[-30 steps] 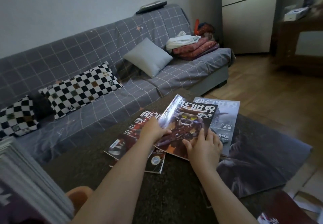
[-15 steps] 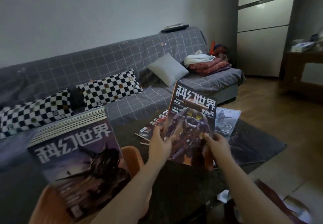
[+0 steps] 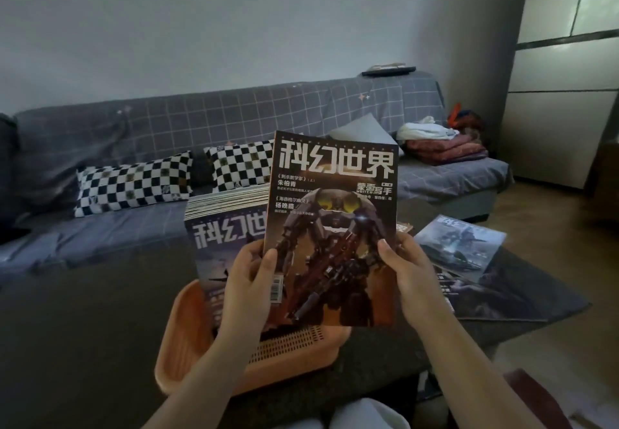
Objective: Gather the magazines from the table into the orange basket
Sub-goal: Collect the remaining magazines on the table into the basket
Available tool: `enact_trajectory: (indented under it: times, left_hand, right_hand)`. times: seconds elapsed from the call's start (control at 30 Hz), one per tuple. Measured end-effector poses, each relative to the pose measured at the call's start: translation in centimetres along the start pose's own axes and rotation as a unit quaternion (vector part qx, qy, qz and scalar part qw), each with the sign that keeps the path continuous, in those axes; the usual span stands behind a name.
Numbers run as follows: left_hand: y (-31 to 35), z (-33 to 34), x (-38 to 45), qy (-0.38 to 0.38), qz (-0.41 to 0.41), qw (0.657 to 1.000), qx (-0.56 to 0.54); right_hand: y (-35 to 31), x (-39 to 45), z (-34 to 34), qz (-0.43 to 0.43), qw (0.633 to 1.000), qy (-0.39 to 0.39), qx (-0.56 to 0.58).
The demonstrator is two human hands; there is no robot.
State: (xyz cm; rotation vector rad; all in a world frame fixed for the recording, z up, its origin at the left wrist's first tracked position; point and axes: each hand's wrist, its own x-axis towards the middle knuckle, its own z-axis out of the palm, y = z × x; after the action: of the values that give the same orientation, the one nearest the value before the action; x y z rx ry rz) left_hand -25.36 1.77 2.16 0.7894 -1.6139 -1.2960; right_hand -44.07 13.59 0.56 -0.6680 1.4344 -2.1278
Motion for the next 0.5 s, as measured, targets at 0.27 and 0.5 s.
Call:
enact_trajectory:
  times: [0.27,0.5]
  left_hand:
    - [-1.7,-8.2,1.0,0.062,-0.049,0.995,0.064]
    - [-5.3,-10.8,1.0,0.118,-0.035,0.974,0.188]
  right_hand:
    - [1.4,0.5,6.9,0.000,0.991,-0.070,-0.111]
    - [4.9,1.0,9.1,-0.029,0.935,-0.086,-0.343]
